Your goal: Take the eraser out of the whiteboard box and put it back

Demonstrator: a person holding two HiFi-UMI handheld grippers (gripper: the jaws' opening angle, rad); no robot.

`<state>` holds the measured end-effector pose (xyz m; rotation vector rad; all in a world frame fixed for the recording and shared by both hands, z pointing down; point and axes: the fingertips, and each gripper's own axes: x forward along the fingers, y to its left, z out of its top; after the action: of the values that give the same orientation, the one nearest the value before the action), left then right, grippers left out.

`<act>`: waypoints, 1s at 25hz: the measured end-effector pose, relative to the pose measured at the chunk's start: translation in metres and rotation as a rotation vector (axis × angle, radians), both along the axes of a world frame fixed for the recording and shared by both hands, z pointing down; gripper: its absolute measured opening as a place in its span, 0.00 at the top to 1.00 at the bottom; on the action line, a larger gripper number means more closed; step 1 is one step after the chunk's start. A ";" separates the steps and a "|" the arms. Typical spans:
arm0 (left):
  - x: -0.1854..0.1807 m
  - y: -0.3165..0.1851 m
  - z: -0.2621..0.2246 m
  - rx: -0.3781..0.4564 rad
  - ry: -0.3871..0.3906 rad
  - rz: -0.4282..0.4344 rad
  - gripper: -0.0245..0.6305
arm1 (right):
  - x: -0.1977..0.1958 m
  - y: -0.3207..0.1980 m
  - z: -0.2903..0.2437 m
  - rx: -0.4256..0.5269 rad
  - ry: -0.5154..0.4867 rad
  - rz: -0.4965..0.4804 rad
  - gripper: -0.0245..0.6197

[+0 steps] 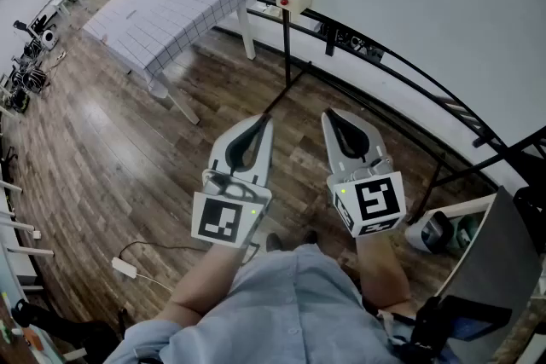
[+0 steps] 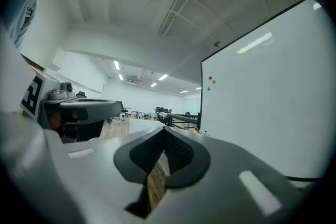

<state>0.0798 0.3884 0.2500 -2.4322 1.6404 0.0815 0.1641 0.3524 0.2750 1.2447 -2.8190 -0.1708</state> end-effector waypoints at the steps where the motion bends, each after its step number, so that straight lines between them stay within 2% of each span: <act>1: 0.001 -0.001 0.000 0.000 0.001 0.000 0.96 | 0.002 -0.001 0.000 -0.001 -0.001 0.000 0.96; 15: 0.019 -0.020 0.004 -0.005 -0.005 -0.032 0.96 | 0.018 -0.019 0.003 0.009 0.000 -0.041 0.96; 25: 0.020 -0.039 0.011 -0.010 -0.005 -0.069 0.96 | 0.020 -0.040 0.017 -0.050 -0.016 -0.081 0.96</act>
<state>0.1003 0.3492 0.2615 -2.3782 1.7246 0.0573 0.1840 0.3129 0.2924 1.1276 -2.8700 -0.0936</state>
